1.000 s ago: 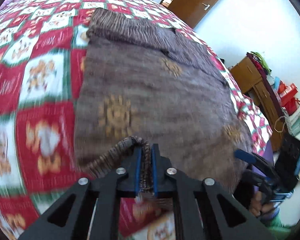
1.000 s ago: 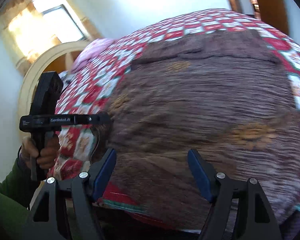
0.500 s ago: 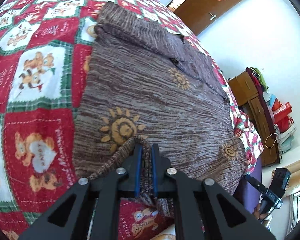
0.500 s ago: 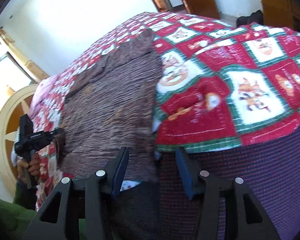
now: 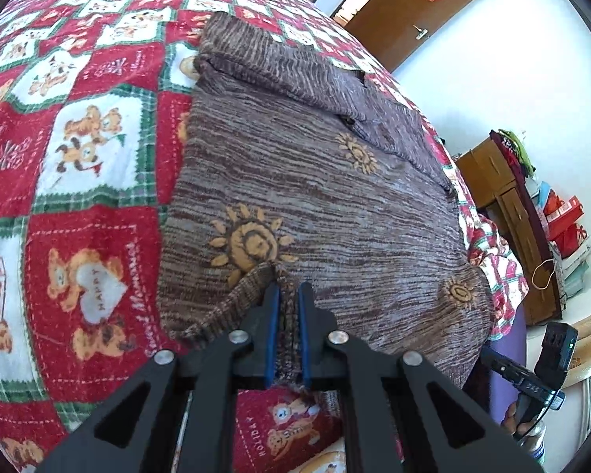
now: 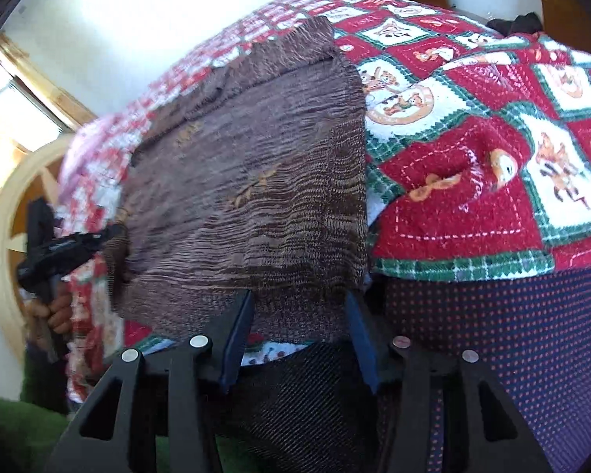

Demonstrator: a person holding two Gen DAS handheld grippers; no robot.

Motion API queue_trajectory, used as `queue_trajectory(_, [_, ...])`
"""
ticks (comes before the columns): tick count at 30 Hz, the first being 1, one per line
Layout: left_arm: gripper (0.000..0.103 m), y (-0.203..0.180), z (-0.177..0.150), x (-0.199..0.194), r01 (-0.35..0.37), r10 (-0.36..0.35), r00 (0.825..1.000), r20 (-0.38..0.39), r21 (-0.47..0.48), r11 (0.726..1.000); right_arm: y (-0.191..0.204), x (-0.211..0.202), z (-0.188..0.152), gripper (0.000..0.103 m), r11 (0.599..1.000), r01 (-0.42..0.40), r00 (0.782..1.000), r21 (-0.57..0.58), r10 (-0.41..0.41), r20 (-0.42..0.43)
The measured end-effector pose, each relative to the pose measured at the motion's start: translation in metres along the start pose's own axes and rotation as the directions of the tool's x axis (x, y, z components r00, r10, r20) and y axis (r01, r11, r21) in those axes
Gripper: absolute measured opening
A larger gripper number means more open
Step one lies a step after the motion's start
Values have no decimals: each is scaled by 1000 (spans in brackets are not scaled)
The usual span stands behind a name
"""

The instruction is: Fold small clothes

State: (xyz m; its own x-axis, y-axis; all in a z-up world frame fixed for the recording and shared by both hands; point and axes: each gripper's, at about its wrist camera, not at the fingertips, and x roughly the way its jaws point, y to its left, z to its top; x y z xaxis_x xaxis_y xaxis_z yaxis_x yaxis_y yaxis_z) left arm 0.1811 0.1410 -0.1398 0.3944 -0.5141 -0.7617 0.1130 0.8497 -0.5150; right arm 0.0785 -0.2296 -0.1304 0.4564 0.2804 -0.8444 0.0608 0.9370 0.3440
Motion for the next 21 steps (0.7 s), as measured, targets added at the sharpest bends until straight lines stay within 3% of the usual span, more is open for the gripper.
queue_trajectory(3, [10, 4, -1, -2, 11, -11, 1000, 8, -17, 1000, 3, -3, -2, 51, 994, 99, 993, 47, -102, 51])
queue_trajectory(7, [10, 6, 1, 2, 25, -25, 1000, 3, -18, 1000, -1, -1, 0, 55, 989, 95, 987, 117, -108, 115])
queue_trajectory(11, [10, 2, 1, 2, 25, -25, 1000, 5, 1, 1000, -1, 13, 5, 63, 992, 21, 997, 126, -30, 77])
queue_trajectory(15, [10, 8, 0, 1, 47, -47, 999, 10, -21, 999, -1, 11, 5, 61, 995, -17, 998, 98, 11, 60])
queue_trajectory(17, [10, 10, -1, 1, 52, -52, 999, 12, -25, 998, -5, 9, 3, 30, 991, -94, 995, 100, 89, 48])
queue_trajectory(19, [10, 10, -1, 1, 52, -52, 999, 9, -24, 998, -16, 9, 3, 15, 974, -177, 984, 140, 173, 36])
queue_trajectory(21, [10, 8, 0, 1, 44, -44, 999, 7, -14, 999, -18, 9, 3, 10, 968, -204, 979, 146, 202, 26])
